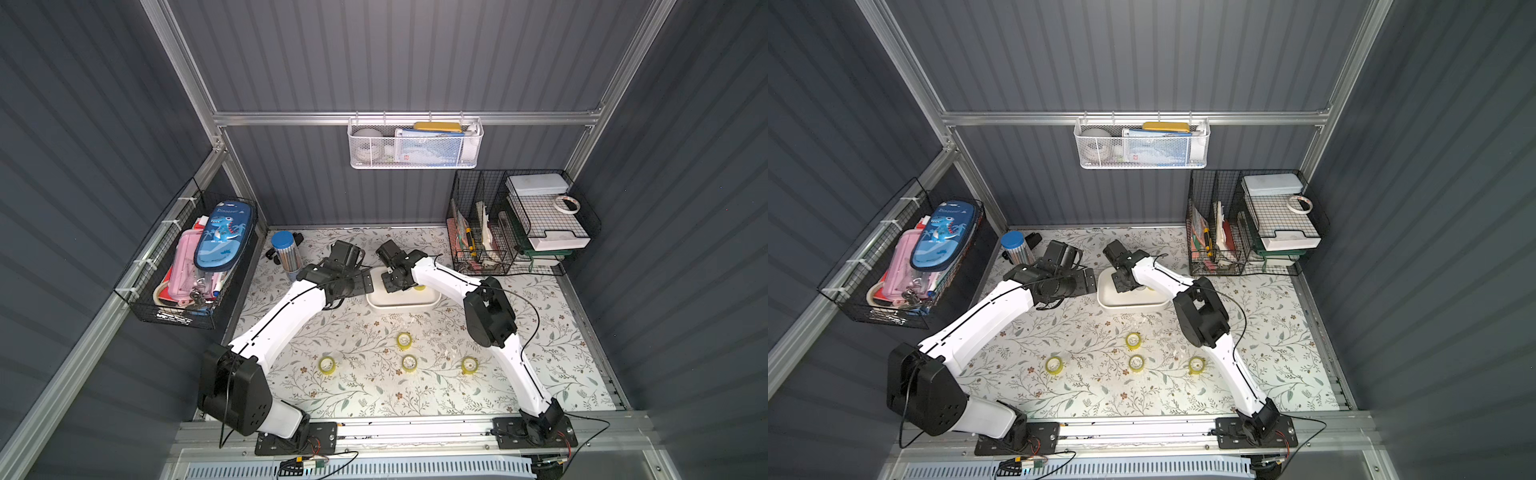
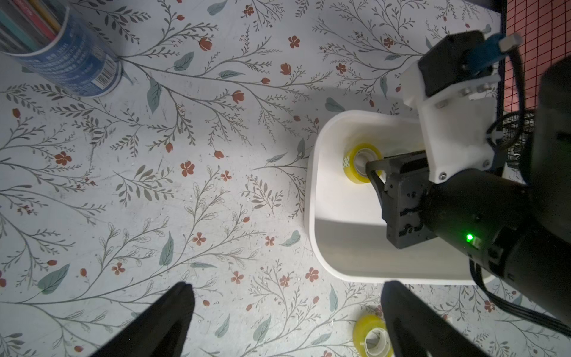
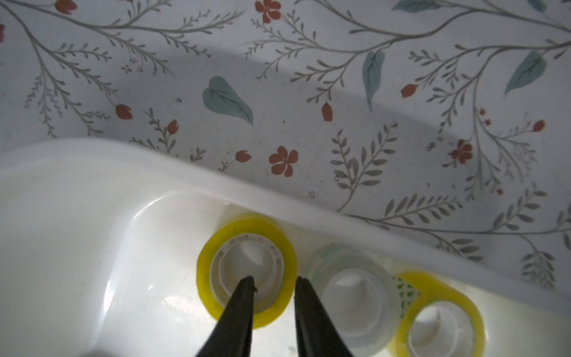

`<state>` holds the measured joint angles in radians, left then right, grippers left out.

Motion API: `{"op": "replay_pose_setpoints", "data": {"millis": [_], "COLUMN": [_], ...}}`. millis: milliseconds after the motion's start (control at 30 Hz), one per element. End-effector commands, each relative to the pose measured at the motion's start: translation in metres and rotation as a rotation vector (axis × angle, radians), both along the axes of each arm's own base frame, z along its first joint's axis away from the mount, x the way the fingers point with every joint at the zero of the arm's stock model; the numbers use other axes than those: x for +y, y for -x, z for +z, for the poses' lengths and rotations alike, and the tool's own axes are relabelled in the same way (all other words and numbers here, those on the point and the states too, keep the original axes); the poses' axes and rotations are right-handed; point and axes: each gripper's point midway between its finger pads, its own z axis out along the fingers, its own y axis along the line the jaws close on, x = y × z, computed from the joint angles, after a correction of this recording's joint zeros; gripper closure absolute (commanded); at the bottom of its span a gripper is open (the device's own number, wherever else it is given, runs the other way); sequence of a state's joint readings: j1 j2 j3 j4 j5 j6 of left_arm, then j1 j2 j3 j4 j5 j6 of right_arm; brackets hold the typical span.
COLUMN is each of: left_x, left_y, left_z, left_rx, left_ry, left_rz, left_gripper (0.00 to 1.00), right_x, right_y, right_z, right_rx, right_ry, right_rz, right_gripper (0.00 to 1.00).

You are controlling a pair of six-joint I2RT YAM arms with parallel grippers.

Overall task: Put the transparent tape into the storage box
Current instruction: Place the tape in the storage box, then pick up the tape at the center of the board.

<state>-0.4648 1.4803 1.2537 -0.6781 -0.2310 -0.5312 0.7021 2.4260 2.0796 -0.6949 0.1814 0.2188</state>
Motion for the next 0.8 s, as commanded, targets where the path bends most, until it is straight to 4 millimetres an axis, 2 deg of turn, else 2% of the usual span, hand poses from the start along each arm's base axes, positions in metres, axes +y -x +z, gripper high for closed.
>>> {"op": "replay_pose_setpoints", "data": {"millis": [0,133,367,467,633,767], "left_x": [-0.002,-0.001,0.003,0.001,0.000,-0.002], "left_y": [-0.002,-0.001,0.009,0.014,0.025,0.032], "left_z": [0.005,0.006,0.001,-0.004,-0.011,-0.014], "left_rx": [-0.006,-0.009,0.027,0.048,0.069,0.075], "left_ry": [0.001,-0.003,-0.014,-0.007,-0.003,-0.003], "left_rz": [-0.020,-0.022,-0.048,-0.075,-0.118,-0.161], "left_gripper": [0.01,0.01,0.01,0.01,0.01,0.01], "right_x": [0.005,0.010,0.010,-0.004,-0.043,-0.082], "right_y": [-0.006,-0.007,0.001,0.015,0.046,0.082], "right_z": [0.016,0.029,0.076,0.090,0.108,0.108], "right_rx": [-0.039,-0.051,-0.066,-0.027,0.039,0.142], "right_ry": [-0.021,-0.043,-0.100,-0.093,-0.077,-0.089], "right_rz": [0.004,0.011,0.020,0.000,-0.059,-0.124], "right_gripper": [0.71,0.71,0.65,0.64,0.54,0.51]}}
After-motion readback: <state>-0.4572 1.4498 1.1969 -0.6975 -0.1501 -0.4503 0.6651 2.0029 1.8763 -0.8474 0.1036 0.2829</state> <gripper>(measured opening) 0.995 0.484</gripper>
